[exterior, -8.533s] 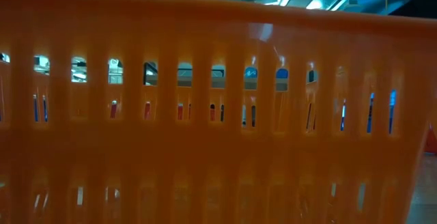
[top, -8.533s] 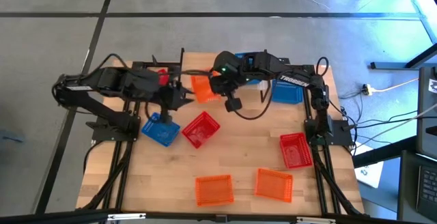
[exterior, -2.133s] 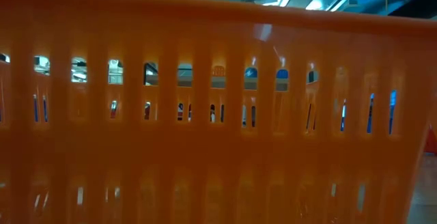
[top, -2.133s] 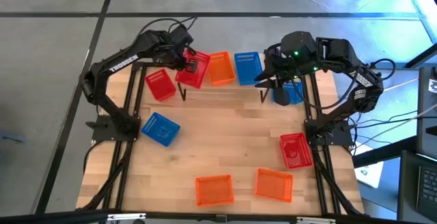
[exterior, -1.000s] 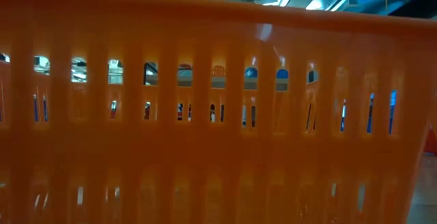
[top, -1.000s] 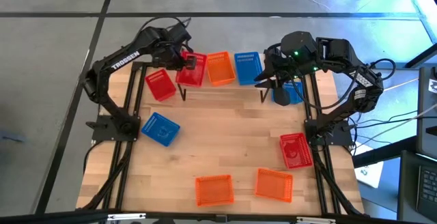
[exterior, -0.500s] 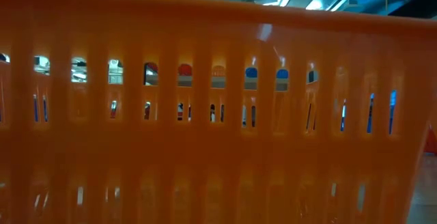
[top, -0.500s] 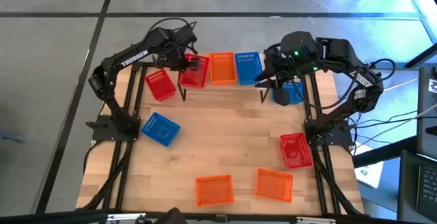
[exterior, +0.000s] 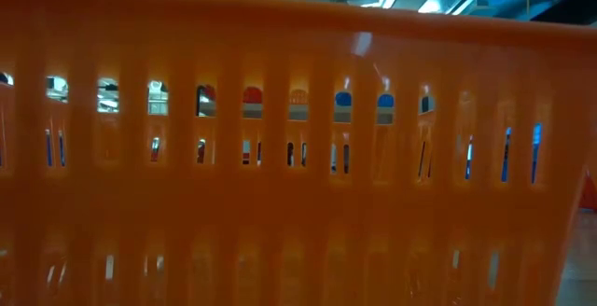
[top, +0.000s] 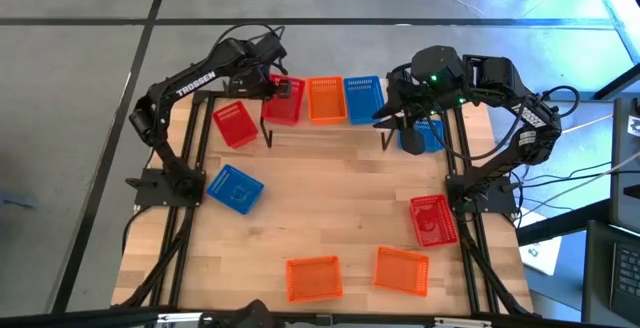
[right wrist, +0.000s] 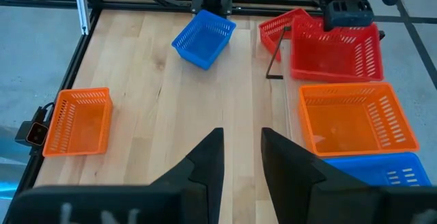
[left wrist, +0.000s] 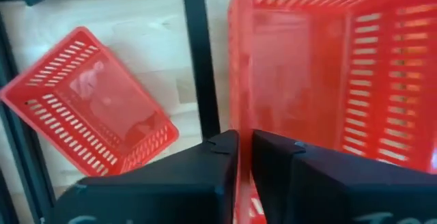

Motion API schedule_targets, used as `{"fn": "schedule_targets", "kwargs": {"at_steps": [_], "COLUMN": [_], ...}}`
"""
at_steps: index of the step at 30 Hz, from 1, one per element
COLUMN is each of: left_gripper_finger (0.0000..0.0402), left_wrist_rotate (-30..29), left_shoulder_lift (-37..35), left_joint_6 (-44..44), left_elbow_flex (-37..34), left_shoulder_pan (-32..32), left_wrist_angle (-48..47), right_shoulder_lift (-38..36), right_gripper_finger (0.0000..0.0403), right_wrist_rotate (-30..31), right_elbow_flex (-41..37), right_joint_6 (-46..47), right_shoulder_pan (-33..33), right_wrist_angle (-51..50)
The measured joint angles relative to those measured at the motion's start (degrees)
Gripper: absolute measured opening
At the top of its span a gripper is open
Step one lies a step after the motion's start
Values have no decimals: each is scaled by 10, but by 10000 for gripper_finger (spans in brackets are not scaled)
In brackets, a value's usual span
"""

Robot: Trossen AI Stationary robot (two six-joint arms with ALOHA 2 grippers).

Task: Stack baskets on shelf by color
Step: Put the middle red basket on the shelf, then stack the right blue basket into the blue basket on the shelf

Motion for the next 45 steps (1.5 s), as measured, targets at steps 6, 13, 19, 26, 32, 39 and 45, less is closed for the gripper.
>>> {"fn": "schedule_targets", "kwargs": {"at_steps": [6,13,19,26,32,39,45], "left_gripper_finger": [44,42,41,41,41,41,41], "left_wrist_rotate": [-13,-28,-30,-68,-75,-74,-86], "left_shoulder_lift": [0,-4,-30,-89,-159,-216,-215], "left_joint_6": [-1,14,15,86,148,118,93], "left_elbow_flex": [0,0,0,0,0,0,-1], "left_shoulder_pan": [0,0,0,-34,-138,-307,-438], "left_wrist_angle": [3,4,4,4,0,-1,-4], "right_shoulder_lift": [0,0,0,-6,-44,-69,-112], "right_gripper_finger": [96,96,96,96,96,96,96], "right_wrist_rotate": [0,0,0,0,0,43,-1], "right_elbow_flex": [0,0,0,0,1,0,-81], "right_joint_6": [0,0,2,4,48,140,187], "right_shoulder_pan": [0,0,0,0,0,10,41], "right_wrist_angle": [0,0,0,-1,-51,-146,-140]}}
